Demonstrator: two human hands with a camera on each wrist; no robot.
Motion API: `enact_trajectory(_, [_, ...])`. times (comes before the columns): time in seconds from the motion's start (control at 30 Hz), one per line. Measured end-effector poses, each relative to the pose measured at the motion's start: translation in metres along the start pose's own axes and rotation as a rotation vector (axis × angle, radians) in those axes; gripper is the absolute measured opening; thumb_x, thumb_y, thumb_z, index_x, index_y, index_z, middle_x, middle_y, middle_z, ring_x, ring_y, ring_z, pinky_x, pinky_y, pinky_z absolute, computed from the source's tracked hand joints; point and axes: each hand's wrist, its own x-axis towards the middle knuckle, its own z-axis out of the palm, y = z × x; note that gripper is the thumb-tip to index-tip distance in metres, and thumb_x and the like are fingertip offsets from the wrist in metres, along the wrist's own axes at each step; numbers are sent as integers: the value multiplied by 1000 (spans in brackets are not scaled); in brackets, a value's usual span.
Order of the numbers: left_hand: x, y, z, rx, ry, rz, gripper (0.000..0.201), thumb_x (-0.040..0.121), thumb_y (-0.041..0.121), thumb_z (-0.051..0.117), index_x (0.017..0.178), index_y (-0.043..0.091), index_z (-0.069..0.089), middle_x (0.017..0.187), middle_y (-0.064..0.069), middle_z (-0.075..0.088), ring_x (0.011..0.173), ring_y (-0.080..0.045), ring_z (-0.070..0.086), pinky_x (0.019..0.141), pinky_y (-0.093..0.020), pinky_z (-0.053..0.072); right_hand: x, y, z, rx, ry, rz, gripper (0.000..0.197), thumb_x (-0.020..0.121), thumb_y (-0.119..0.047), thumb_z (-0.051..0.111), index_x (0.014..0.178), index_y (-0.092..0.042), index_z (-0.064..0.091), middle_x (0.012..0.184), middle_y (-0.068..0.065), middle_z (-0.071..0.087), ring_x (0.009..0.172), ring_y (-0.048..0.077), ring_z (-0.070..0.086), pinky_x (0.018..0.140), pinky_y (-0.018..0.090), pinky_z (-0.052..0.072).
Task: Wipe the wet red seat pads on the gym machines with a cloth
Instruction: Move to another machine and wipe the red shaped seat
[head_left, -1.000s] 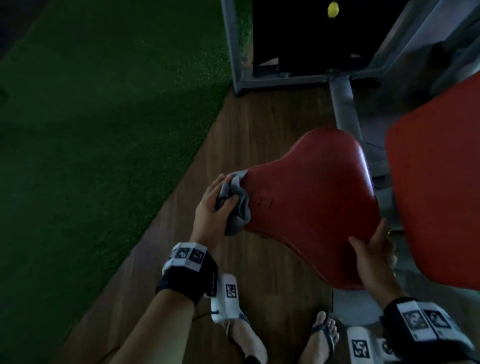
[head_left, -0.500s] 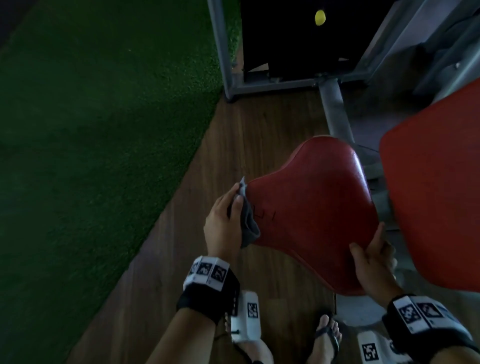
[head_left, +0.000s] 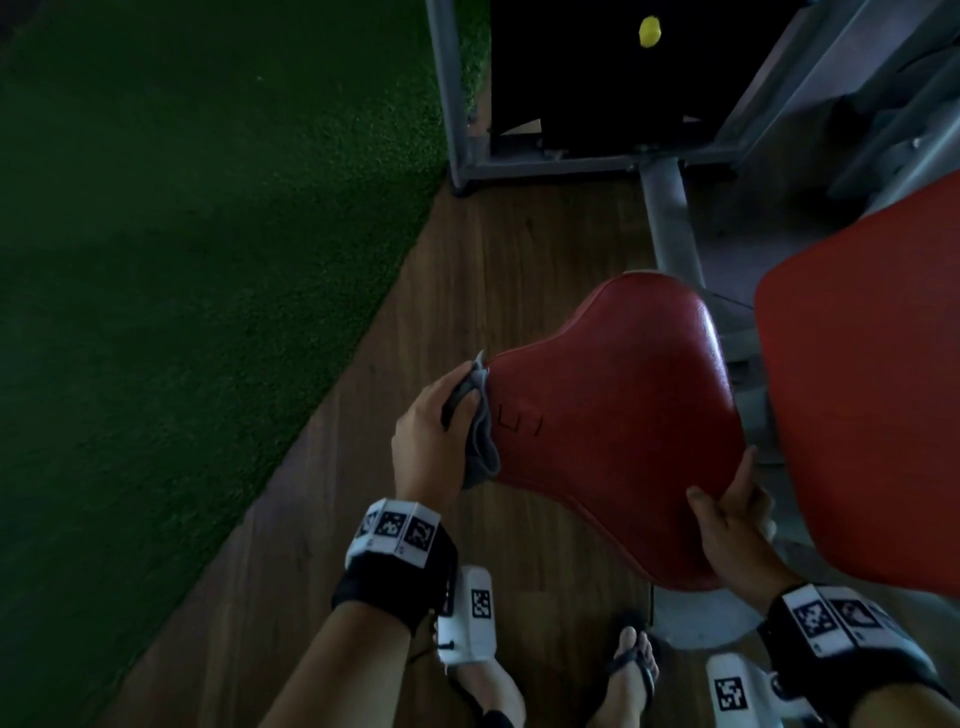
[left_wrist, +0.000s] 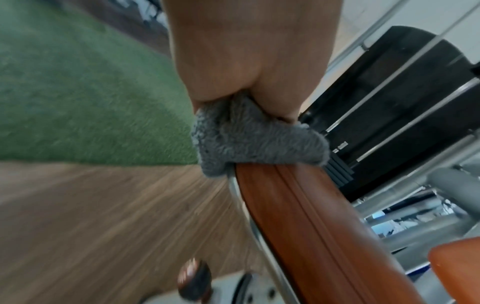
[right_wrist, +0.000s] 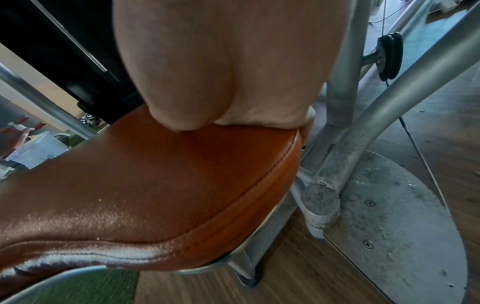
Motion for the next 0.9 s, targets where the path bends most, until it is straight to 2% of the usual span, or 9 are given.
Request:
enact_trajectory(0.1, [13,4,-4,37,-57,35,30,99,33,56,128,38,62,117,22,64,108,3,57,92,-23,45,2,3,-1,13,-22,-5,97,71,-62,37,149,-43,-17,157,15,10,138,43,22,111,60,23])
enact_trajectory(0.2, [8,0,-4,50,-48,98,31,99,30,56,130,36,61,121,22,63,112,6,55,95,-20,44,1,4,-2,23,-33,-10,95,74,-60,39,149,-44,-18,158,13,8,138,42,21,111,59,23])
enact_trajectory(0.37, [-10,-5,0,116,-4,125,39,98,28,58,135,40,55,132,24,55,118,11,47,92,-2,33,-1,1,-3,32,-32,-8,97,71,-61,38,149,-44,-17,157,12,8,138,41,21,110,58,24])
enact_trajectory(0.43, [-7,-1,-1,166,-18,128,40,98,28,57,135,40,54,131,23,55,116,10,47,92,-7,36,0,1,-2,38,-34,-17,96,71,-62,38,148,-46,-18,158,11,8,139,41,21,111,60,24])
enact_trajectory(0.53, [4,7,-4,258,-38,164,37,99,32,53,135,42,54,128,18,58,113,-3,55,88,-27,47,-1,0,-3,19,-36,-15,97,71,-61,37,149,-44,-18,157,15,9,138,42,22,111,59,23])
enact_trajectory(0.63, [3,11,-3,331,-27,202,37,101,35,48,137,46,50,132,18,56,112,-9,58,83,-36,53,-5,-4,-4,1,-22,-6,97,71,-60,35,151,-39,-15,156,18,12,134,44,25,108,55,23])
enact_trajectory(0.73, [-17,8,-2,373,8,233,39,102,33,47,140,40,51,133,13,53,106,-12,61,74,-34,53,-7,-4,-5,3,-7,-11,97,71,-59,35,152,-39,-14,156,19,14,133,44,26,109,54,23])
enact_trajectory(0.8, [-30,2,-5,419,6,253,39,101,36,49,140,35,52,128,10,52,98,-13,62,65,-30,50,-6,-3,-5,5,-6,-15,97,71,-60,35,151,-40,-15,156,18,14,133,44,27,108,55,23])
enact_trajectory(0.9, [-39,-6,-13,537,-28,289,41,98,39,53,139,33,53,121,6,51,90,-15,60,58,-28,46,-5,-2,-5,-3,-20,-14,96,71,-61,35,150,-42,-17,156,18,13,133,44,26,108,57,25])
